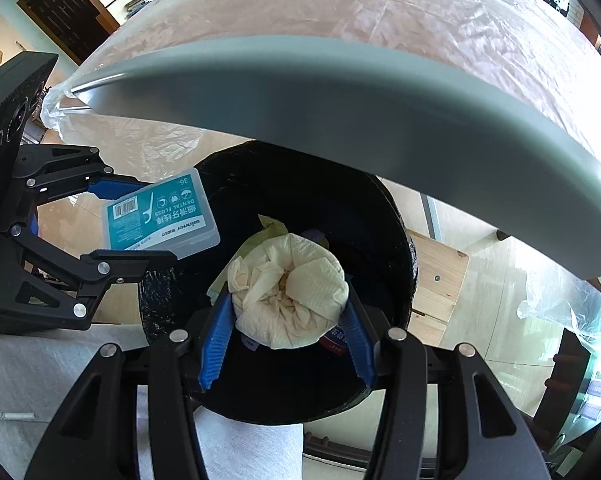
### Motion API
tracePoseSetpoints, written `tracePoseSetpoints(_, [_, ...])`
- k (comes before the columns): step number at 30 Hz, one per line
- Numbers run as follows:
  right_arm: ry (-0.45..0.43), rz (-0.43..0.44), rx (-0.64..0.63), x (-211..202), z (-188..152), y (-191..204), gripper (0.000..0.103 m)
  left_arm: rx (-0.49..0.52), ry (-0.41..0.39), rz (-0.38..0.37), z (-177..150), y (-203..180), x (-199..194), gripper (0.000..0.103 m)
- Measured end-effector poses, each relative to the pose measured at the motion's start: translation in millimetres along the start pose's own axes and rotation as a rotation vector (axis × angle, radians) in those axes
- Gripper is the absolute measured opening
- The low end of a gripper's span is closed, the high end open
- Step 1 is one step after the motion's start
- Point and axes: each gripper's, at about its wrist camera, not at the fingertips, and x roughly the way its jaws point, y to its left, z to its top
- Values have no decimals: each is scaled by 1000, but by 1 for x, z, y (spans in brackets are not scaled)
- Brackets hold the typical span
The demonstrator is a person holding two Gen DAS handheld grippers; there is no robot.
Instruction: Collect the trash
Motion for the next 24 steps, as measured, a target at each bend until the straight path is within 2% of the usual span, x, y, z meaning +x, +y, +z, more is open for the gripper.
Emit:
tracePoseSetpoints(4, [5,-1,6,1,0,0,50,0,-2,-8,1,0,-3,56])
tracePoseSetpoints(6, [8,6,9,0,-1,0,51,-6,-5,-50,1,1,-3,56])
tracePoseSetpoints(7, [10,7,11,-1,0,-1,52,-10,-6,-62,2,1,-4,62])
tracePoseSetpoints(9, [15,5,17,-1,-1,-2,67,-12,-11,-66,1,2,-7,75])
tracePoseSetpoints(10, [14,3,23,-3,-2,-3,70,-10,-13,-69,1,1,-8,77])
tracePoseSetpoints(15, [22,4,52,-15,-8,-9,74,-11,4,-91,-1,2,-18,78])
tracePoseSetpoints(18, [31,33,62,-41,-9,-13,74,-7,-21,-120,0,5,-41,78])
tracePoseSetpoints(20, [-8,74,44,-70,-6,-14,78,8,-61,-149,4,10,-65,78])
tracePoseSetpoints(21, [-54,100,37,-90,-1,-17,84,17,-99,-155,9,14,-83,78])
tracePoseSetpoints(23, [-164,86,50,-126,16,-31,94,9,-195,-138,22,29,-116,89])
tracePoseSetpoints(24, [-214,57,71,-138,27,-40,98,-7,-245,-115,29,38,-131,98])
